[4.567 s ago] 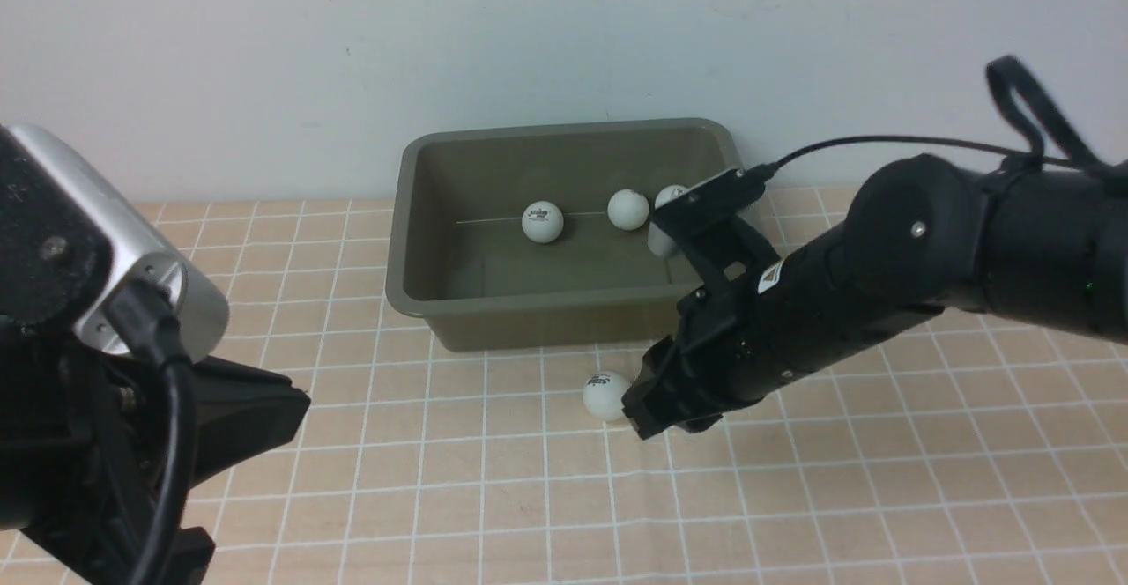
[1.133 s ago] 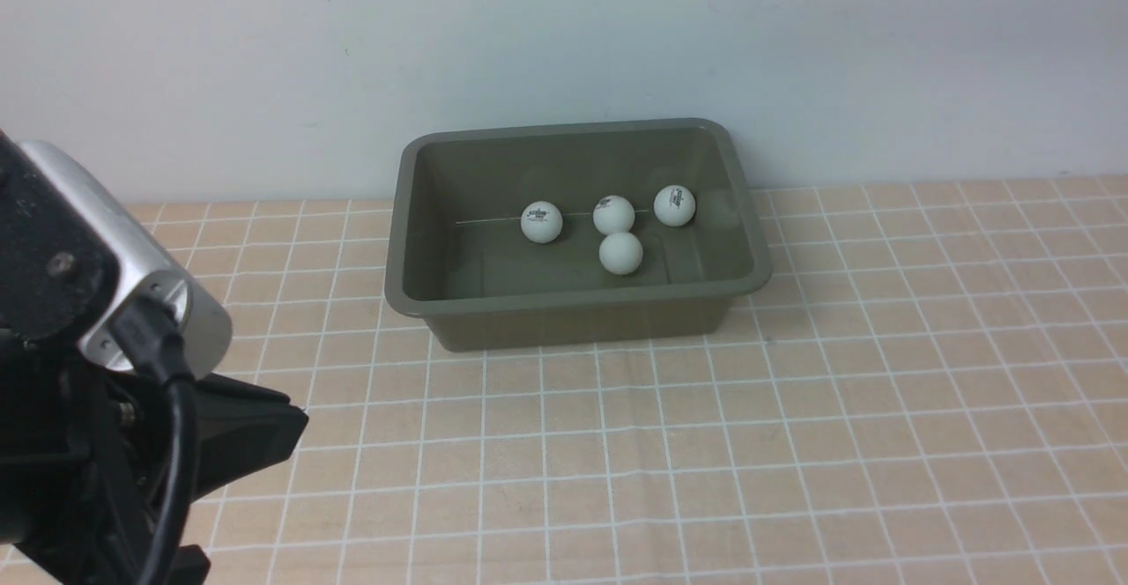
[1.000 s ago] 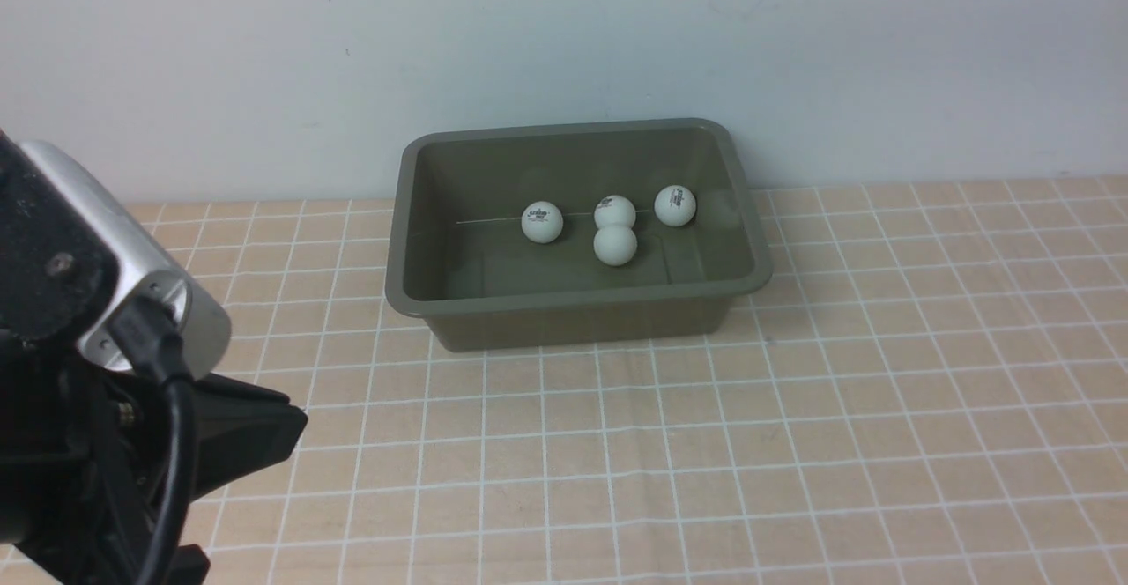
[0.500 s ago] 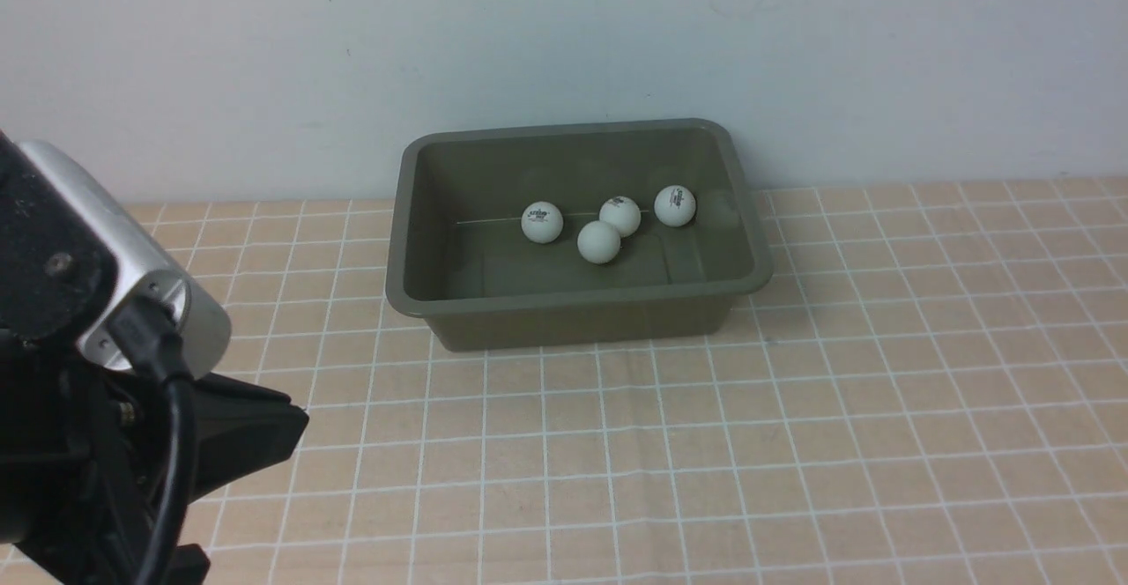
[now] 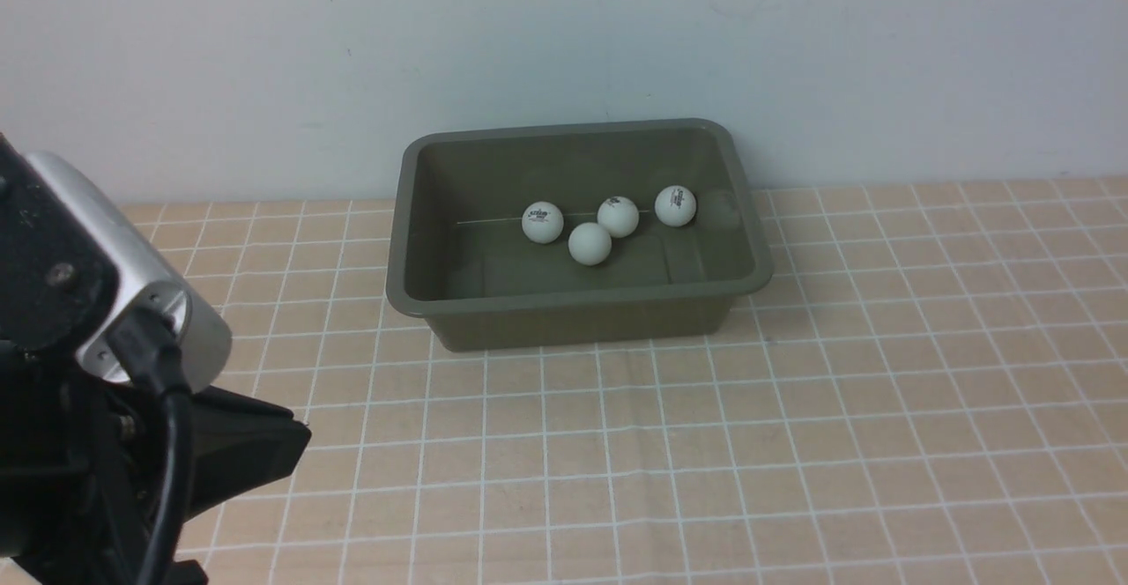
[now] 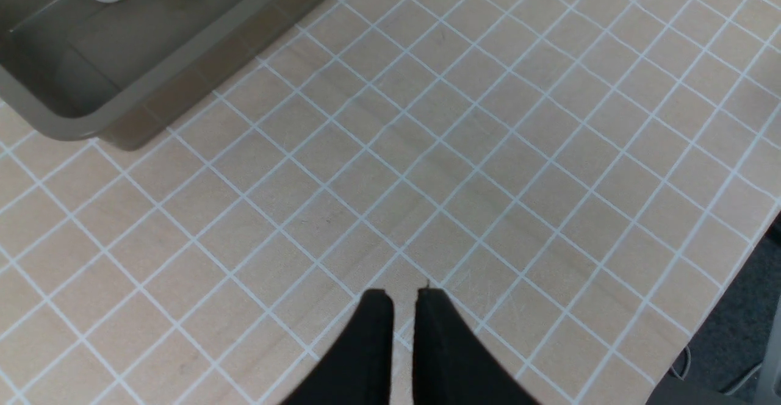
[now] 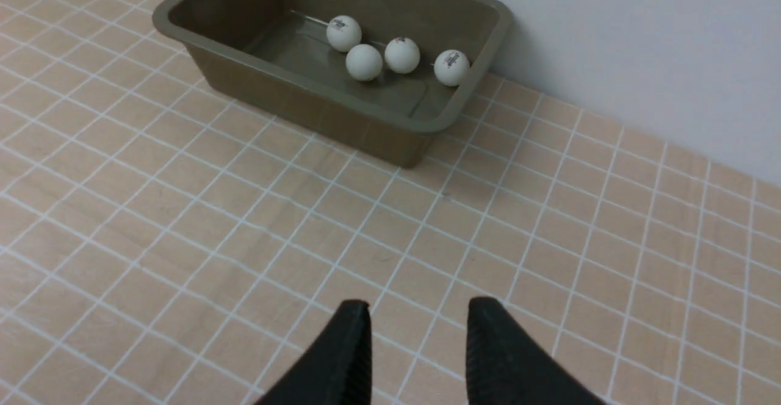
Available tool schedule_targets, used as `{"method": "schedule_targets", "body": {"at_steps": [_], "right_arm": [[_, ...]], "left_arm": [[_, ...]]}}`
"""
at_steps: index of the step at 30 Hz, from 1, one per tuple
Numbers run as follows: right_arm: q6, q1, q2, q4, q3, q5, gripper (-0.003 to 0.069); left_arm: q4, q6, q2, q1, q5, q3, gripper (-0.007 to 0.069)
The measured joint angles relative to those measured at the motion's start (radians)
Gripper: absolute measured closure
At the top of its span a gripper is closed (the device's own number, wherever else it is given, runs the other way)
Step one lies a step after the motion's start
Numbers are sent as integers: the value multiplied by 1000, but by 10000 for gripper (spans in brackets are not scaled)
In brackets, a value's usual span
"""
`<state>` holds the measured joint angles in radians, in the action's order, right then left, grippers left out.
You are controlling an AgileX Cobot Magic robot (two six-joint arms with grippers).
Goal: Put the table tennis balls into the box on the light coffee tablecloth.
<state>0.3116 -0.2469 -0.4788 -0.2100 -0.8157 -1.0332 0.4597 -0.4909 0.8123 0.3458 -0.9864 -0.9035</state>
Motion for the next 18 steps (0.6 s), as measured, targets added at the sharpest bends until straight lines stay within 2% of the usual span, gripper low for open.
{"method": "schedule_targets", "body": {"at_steps": [7, 13, 18], "right_arm": [[0, -95, 125, 81, 201, 79, 445], [-9, -109, 290, 140, 319, 137, 445], [-76, -109, 457, 176, 425, 205, 445]], "left_arm": [[4, -1, 0, 0, -5, 0, 621], [7, -1, 0, 0, -6, 0, 621], [7, -1, 0, 0, -6, 0, 621]]}}
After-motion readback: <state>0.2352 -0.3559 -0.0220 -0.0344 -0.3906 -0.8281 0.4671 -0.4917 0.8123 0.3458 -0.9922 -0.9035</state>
